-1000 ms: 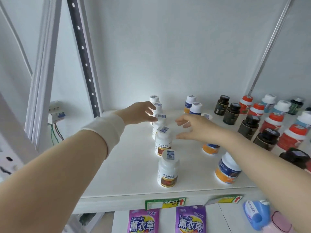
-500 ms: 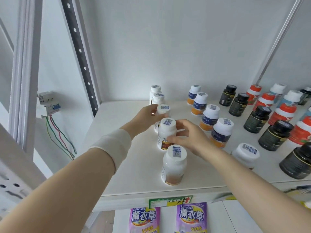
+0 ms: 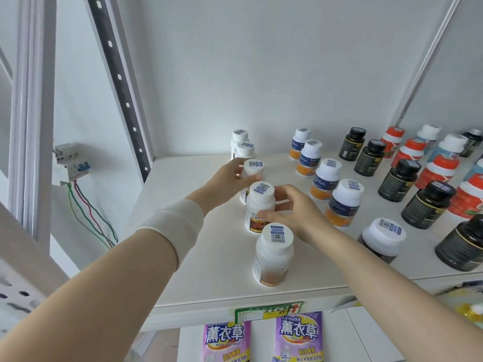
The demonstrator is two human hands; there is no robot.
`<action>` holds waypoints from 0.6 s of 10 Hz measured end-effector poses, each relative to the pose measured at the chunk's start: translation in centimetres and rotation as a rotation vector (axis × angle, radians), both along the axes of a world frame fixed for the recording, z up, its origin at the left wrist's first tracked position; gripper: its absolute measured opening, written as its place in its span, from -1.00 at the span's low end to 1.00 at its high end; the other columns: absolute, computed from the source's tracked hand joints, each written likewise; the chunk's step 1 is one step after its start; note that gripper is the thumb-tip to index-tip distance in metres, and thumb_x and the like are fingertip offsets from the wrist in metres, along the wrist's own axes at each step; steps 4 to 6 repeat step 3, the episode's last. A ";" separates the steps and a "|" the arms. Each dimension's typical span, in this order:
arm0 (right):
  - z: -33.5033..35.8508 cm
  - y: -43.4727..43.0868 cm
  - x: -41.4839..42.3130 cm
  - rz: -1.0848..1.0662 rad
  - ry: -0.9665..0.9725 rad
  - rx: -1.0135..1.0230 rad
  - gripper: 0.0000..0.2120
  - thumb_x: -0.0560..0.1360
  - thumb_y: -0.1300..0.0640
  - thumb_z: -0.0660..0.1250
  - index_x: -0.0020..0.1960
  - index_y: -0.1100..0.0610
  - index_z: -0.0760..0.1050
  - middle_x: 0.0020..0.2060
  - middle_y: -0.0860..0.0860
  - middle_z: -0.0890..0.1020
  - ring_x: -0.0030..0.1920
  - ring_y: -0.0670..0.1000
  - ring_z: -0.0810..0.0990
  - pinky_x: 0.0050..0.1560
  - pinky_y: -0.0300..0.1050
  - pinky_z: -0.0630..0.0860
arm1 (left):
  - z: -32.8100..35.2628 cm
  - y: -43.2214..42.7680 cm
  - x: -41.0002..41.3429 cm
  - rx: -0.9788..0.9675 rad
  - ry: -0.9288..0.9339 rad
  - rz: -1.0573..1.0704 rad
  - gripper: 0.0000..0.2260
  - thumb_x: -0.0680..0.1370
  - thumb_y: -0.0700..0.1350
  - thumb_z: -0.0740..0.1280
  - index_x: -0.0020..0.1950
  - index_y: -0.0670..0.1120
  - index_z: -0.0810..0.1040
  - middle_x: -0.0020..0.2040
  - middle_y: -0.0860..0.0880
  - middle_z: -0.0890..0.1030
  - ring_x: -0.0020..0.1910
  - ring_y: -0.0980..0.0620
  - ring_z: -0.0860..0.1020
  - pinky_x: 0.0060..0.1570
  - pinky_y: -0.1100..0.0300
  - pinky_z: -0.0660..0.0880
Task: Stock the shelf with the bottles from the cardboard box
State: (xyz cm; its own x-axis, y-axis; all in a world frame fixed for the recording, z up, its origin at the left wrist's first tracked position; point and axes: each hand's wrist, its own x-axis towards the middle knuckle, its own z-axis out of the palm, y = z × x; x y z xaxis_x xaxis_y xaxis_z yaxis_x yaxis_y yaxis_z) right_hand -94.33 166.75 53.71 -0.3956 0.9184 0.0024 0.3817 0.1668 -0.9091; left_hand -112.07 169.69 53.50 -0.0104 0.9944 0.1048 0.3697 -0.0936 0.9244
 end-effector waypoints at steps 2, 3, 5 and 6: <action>2.5 -0.5 1.9 -0.040 -0.037 0.142 -0.57 0.49 -0.04 0.30 0.30 0.09 0.37 0.20 -0.12 0.49 0.10 -0.13 0.49 0.04 -0.24 0.41 | 1.8 -1.9 -1.0 0.029 0.158 0.117 -0.51 0.51 0.01 0.35 0.39 -0.06 0.33 0.17 0.06 0.50 0.16 0.07 0.50 0.08 0.23 0.38; 4.9 -0.9 3.0 -0.118 -0.157 0.322 -0.59 0.52 -0.02 0.28 0.30 0.12 0.38 0.26 -0.06 0.48 0.23 -0.07 0.48 0.17 -0.15 0.40 | 4.2 -3.9 -1.4 0.154 0.468 0.231 -0.57 0.52 0.06 0.32 0.34 -0.02 0.37 0.26 0.06 0.52 0.25 0.06 0.48 0.13 0.20 0.38; 4.9 -0.9 3.0 -0.118 -0.157 0.322 -0.59 0.52 -0.02 0.28 0.30 0.12 0.38 0.26 -0.06 0.48 0.23 -0.07 0.48 0.17 -0.15 0.40 | 4.2 -3.9 -1.4 0.154 0.468 0.231 -0.57 0.52 0.06 0.32 0.34 -0.02 0.37 0.26 0.06 0.52 0.25 0.06 0.48 0.13 0.20 0.38; 4.9 -0.9 3.0 -0.118 -0.157 0.322 -0.59 0.52 -0.02 0.28 0.30 0.12 0.38 0.26 -0.06 0.48 0.23 -0.07 0.48 0.17 -0.15 0.40 | 4.2 -3.9 -1.4 0.154 0.468 0.231 -0.57 0.52 0.06 0.32 0.34 -0.02 0.37 0.26 0.06 0.52 0.25 0.06 0.48 0.13 0.20 0.38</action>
